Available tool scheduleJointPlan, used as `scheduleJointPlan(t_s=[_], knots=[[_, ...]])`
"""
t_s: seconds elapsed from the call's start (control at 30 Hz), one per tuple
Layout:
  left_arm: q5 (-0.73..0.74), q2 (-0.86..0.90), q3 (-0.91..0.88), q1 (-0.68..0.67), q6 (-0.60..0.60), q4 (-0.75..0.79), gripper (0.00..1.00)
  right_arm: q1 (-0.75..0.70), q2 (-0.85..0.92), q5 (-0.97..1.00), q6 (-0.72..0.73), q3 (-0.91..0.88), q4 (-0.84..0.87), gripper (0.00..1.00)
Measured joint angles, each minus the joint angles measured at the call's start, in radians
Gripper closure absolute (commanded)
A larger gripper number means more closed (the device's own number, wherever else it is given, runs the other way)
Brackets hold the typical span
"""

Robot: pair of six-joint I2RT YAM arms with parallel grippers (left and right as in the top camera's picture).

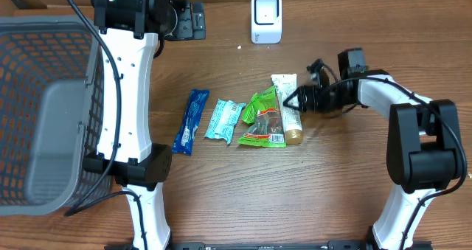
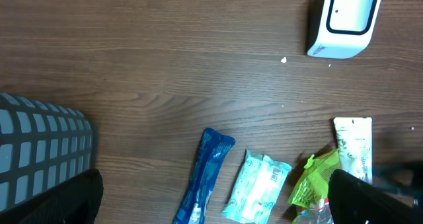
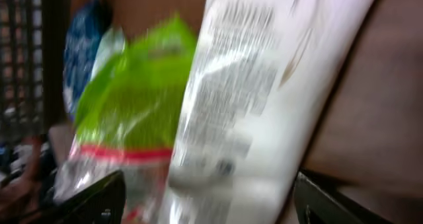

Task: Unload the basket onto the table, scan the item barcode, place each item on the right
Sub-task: 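Grasp the white tube's top end with the right gripper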

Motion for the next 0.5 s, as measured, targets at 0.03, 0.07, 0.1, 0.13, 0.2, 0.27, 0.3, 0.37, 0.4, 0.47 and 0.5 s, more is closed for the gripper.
scheduleJointPlan(t_s=[0.03,0.07,0.1,0.13,0.2,0.27,0.3,0.37,0.4,0.47,0.5], knots=[[0.000,0.000,0.000,0.000,0.000,0.000,0.00,0.000,0.000,0.026,0.025,-0.003,0.055,0.18],[0.000,0.000,0.000,0.000,0.000,0.000,0.00,0.000,0.000,0.050,0.050,-0.004,0.105,0.18],[0.000,0.000,0.000,0.000,0.000,0.000,0.00,0.000,0.000,0.087,0.071,-0.004,0.158,0.17],[0.000,0.000,0.000,0.000,0.000,0.000,0.00,0.000,0.000,0.127,0.095,-0.004,0.201,0.17],[0.000,0.000,0.000,0.000,0.000,0.000,0.00,0.000,0.000,0.184,0.124,-0.004,0.262,0.14],[0.000,0.000,0.000,0.000,0.000,0.000,0.00,0.002,0.001,0.219,0.140,-0.004,0.296,0.13],[0.000,0.000,0.000,0.000,0.000,0.000,0.00,0.004,0.001,0.238,0.148,-0.004,0.309,0.11],[0.000,0.000,0.000,0.000,0.000,0.000,0.00,0.005,0.001,0.249,0.154,-0.004,0.312,0.08],[0.000,0.000,0.000,0.000,0.000,0.000,0.00,0.007,0.001,0.256,0.158,-0.004,0.311,0.07],[0.000,0.000,0.000,0.000,0.000,0.000,0.00,0.011,0.001,0.258,0.161,-0.003,0.308,0.07],[0.000,0.000,0.000,0.000,0.000,0.000,0.00,0.014,0.001,0.260,0.161,-0.001,0.303,0.07]])
